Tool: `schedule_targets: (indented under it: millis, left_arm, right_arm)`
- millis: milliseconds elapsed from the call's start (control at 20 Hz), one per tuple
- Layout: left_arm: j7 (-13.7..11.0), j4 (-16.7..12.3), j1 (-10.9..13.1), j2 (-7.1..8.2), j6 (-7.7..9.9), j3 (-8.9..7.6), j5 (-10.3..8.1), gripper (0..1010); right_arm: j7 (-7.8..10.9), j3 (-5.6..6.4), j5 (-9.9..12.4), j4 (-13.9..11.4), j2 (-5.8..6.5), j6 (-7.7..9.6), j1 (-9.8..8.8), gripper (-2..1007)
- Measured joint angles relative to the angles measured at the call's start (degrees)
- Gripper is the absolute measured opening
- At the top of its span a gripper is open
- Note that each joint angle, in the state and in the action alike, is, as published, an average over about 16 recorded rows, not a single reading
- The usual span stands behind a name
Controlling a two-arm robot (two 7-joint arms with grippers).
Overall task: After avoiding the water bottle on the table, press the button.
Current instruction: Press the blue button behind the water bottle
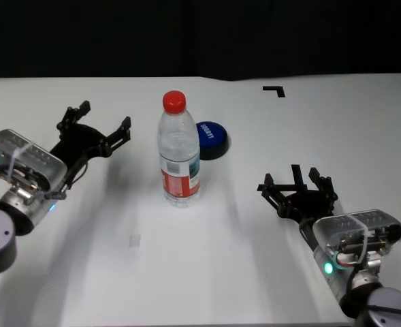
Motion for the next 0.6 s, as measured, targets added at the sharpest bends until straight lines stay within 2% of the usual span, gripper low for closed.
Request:
schedule_targets:
  millis: [600]
  left_arm:
    - [0.63, 6.45, -5.81, -1.98, -2.11, 2.13, 2.00, 1003]
  right_arm:
    - [0.00, 0.00, 0.00, 0.00, 0.00, 0.00, 0.00, 1002]
